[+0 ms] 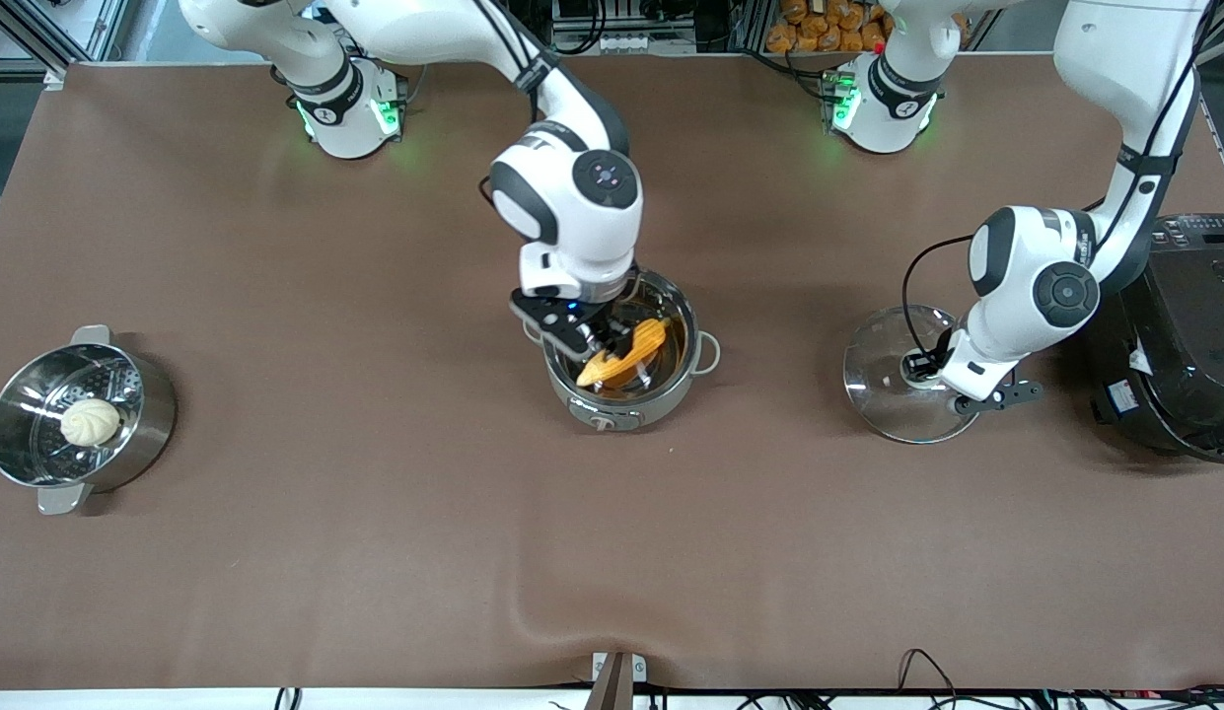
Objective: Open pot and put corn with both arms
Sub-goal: 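Lower the corn into the pot and open the right gripper, then set the lid on the table with the left gripper while the right gripper withdraws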
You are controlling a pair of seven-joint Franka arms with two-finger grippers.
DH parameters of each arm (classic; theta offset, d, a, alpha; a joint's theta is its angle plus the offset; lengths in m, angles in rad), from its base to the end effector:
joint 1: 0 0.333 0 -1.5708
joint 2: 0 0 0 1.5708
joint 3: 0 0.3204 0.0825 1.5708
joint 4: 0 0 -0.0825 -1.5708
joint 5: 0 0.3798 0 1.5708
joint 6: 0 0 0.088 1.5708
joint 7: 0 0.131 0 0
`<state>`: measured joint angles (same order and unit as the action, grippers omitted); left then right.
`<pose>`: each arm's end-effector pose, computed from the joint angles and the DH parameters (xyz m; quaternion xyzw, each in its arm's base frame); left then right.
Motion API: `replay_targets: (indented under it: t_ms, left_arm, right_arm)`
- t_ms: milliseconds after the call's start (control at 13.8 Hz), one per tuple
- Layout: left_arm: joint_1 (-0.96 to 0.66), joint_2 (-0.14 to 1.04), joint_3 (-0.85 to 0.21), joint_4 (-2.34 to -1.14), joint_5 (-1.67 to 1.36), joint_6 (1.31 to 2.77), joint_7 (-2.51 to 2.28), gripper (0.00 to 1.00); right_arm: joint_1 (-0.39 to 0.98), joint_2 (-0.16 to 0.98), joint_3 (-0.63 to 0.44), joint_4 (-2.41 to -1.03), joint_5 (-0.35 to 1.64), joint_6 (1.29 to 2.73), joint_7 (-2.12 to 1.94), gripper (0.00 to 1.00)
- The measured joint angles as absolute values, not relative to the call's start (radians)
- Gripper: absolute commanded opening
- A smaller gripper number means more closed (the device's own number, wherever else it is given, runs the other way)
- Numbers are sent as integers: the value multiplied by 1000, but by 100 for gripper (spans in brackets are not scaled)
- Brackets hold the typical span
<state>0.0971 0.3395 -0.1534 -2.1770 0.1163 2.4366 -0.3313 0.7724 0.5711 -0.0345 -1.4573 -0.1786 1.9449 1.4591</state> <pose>0.5506 -0.0303 0.2125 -0.9947 -0.0949 0.0342 0.0173 0.5241 0.4600 0.3281 0.9438 -0.3149 0.0621 0.0784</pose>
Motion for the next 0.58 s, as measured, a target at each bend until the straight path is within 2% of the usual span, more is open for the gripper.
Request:
replay_targets:
  t_ms: [145,362,579]
  left_arm:
    - [97,342,-155,-2167,129,2437,-331,100]
    - [97,340,-157,-2083,133,2376,-331,100]
    - [92,314,-173,-1894,135,2116,-331,100]
  right_arm:
    - [680,514,-37,-1448,-177,1824,1288,100]
    - [551,452,-36,-1448,-163,1790,1081,100]
    - [418,395,-37,-1449,-131,1747,798,100]
